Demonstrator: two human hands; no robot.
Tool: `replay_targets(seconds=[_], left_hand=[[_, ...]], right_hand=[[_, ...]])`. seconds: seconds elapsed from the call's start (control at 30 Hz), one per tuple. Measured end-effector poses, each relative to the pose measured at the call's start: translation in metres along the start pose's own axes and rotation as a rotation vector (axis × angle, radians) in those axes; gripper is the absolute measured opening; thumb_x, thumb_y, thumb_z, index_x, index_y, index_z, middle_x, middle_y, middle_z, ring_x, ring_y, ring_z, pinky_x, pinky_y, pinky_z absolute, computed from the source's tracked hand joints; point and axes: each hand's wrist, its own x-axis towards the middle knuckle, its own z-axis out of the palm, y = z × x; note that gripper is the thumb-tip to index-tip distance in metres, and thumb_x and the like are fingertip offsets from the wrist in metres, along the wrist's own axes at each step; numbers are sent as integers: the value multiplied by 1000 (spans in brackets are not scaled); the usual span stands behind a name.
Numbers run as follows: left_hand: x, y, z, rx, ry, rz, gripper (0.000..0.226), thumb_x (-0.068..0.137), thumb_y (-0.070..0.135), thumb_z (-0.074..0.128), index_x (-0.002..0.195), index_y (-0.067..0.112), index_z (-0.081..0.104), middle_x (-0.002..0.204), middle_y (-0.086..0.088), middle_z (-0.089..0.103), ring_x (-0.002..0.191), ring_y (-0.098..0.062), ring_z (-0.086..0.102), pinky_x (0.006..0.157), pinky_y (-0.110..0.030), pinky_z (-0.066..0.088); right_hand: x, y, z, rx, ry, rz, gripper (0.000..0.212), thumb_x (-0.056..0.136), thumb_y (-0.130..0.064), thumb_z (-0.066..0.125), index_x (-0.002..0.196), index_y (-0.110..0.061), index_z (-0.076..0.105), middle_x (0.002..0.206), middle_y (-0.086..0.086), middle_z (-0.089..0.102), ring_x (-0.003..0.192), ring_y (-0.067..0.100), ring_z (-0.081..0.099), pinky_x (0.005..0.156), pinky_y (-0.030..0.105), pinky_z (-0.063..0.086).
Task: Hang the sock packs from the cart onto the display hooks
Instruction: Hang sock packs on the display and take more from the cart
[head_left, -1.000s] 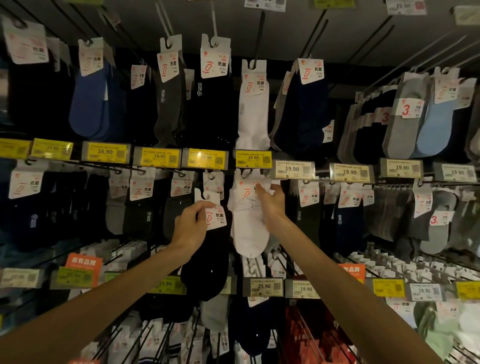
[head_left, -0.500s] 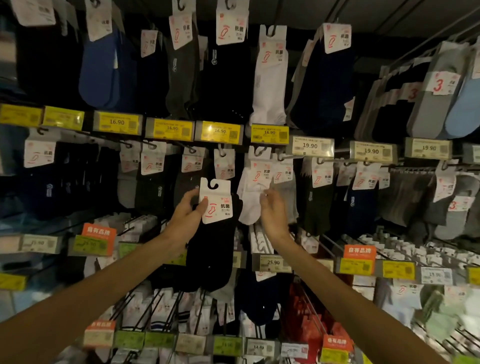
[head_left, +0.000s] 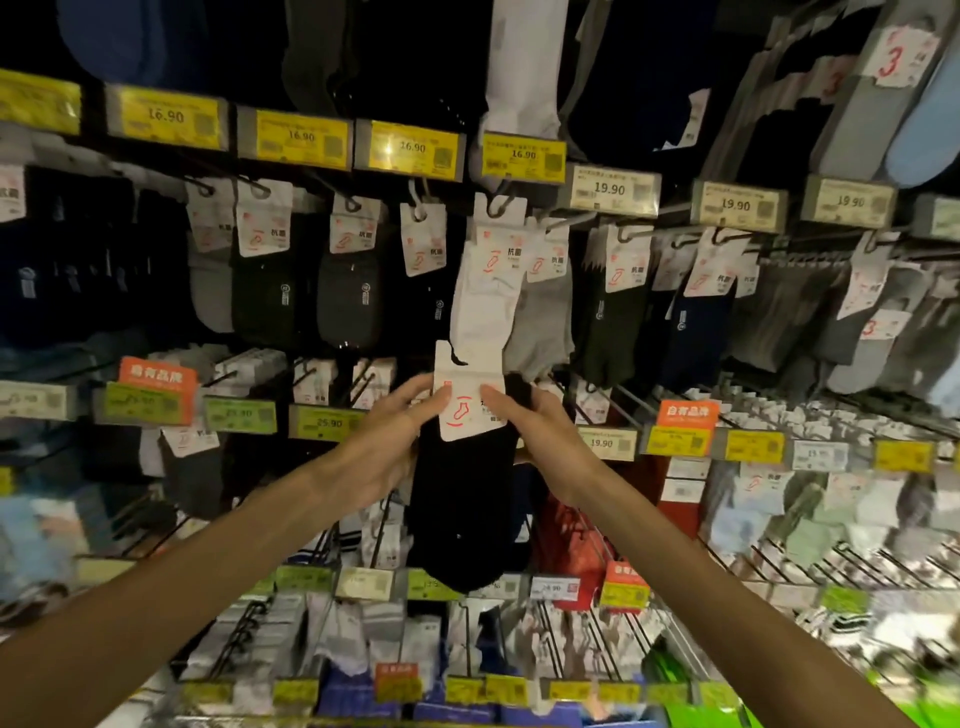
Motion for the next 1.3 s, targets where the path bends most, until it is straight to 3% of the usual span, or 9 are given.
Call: replay_targets(seconds=[0.23,0.37,0.5,0.67,0.87,0.97,1.07,1.23,1.3], left_hand=[[-19,-2,-32,166,-184,-112,37,94,21,64,130,23,60,123,0,69,115,-18,65,101,-43,50],[-26,-5,-55,289,-193,-138,46,86,16,73,128,31,60,121,4,70,116,-17,64,101,-44,49],[-28,-11,-76,265,-172,-167,48,89,18,71,129,39,55,122,8,69,114,-12,64,89,-37,56],[-33,-42,-96,200,-130,-216,52,82,18,77,119,47,55,124,10,66,117,-15,63,95,-47,54],[-38,-105,-128,267,-97,-418,52,84,13,76,128,33,59,121,3,70,115,-21,64,101,-50,49],[-38,-124,-136,229,0,-476,31,86,23,75,115,30,64,114,1,72,108,-23,66,87,-39,53],[-25,-130,-149,232,92,-449,25,93,33,66,116,22,64,118,-4,70,103,-26,64,75,-32,48],[-2,-139,-163,328,179,-302,15,98,26,59,95,13,67,105,-9,72,87,-20,66,61,-22,46],[5,-138,-166,340,197,-243,18,98,24,59,98,7,66,102,-9,71,85,-19,66,62,-20,48]], right_hand=[[7,14,22,106,76,-8,26,98,-25,56,120,-14,64,107,2,74,95,16,72,68,33,58],[16,21,39,152,108,19,27,97,-25,57,122,-15,64,106,2,75,92,14,72,63,31,56],[24,29,54,125,91,20,30,96,-24,60,125,-14,61,110,3,73,102,20,70,77,44,58],[25,47,65,73,83,-38,29,94,-19,63,122,-11,63,112,3,73,102,17,70,84,36,59],[10,120,76,-170,66,-5,20,91,-9,67,108,-13,58,110,4,69,103,18,66,85,31,56],[4,160,85,-311,45,-12,29,88,-8,70,113,-5,55,112,4,65,104,13,63,82,23,53],[7,180,97,-338,44,99,27,88,-3,69,110,-4,54,107,4,64,86,-4,62,68,11,48],[22,191,115,-233,130,223,21,90,2,64,107,-2,52,101,5,65,73,-7,65,62,12,50],[31,190,122,-213,172,209,21,91,-1,64,109,-1,53,103,4,65,84,2,67,67,16,52]])
